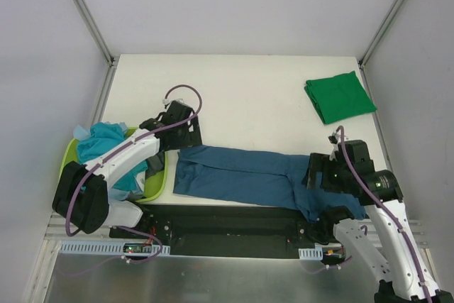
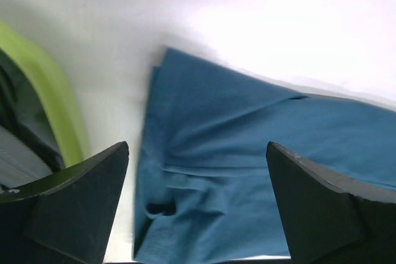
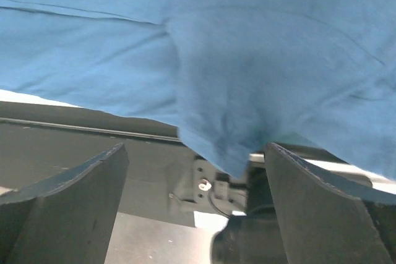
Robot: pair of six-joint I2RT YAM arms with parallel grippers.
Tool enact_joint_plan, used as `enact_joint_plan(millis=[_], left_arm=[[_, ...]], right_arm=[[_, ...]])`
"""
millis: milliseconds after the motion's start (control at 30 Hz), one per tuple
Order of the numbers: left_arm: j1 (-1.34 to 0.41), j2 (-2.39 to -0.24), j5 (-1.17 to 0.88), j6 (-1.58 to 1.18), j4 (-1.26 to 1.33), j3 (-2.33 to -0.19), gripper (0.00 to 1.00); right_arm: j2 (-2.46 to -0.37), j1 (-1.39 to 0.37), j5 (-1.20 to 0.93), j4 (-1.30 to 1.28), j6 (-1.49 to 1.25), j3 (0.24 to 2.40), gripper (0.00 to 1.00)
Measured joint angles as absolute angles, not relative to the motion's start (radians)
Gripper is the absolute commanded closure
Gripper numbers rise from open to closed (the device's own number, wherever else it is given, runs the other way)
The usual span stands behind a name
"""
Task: Fold and stack the t-shirts
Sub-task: Fold the other side of the tshirt into a rectangle, then rotate the tshirt 90 degrees
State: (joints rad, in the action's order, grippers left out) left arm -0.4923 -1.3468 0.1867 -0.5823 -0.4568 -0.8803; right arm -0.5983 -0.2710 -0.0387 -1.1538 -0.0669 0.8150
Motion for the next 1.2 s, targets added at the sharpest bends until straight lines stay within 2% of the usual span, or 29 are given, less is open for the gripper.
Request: enact_joint_plan(millis=[167, 300, 567, 700, 933, 1067, 1200], left_arm=[[-0.570, -1.314, 0.145, -0.571, -0.450, -0.945, 0.01], [-0.607, -1.333, 0.059, -0.564, -0.414, -0.958, 0.01], [-0.616, -1.470, -0.006, -0.564, -0.374, -0.890, 0.01], [-0.616, -1.493, -0.031, -0.583, -0.374, -0.813, 0.01], [-0.631, -1.354, -0.077, -0.627, -0.331, -0.686, 0.01], [-0.672, -1.277, -0.133, -0.668, -0.344, -0.627, 0.01], [-0.754, -1.264, -0.182, -0.706, -0.350, -0.615, 0.01]], right_arm=[[-0.661, -0.271, -0.192, -0.996, -0.065, 0.810, 0.04], [-0.781, -0.271, -0.219, -0.871, -0.100, 0.771, 0.04], [-1.188, -0.257, -0.115, -0.726, -0.162, 0.749, 0.04], [-1.433, -0.249, -0.129, -0.672, -0.152, 0.817, 0.04], [-1.835, -0.276, -0.205, -0.683, -0.115, 1.214, 0.04], [-2.082, -0.327, -0.257, -0.707, -0.062, 1.578, 0.04], [-2.362, -0.380, -0.315, -0.777, 0.007, 2.040, 0.04]])
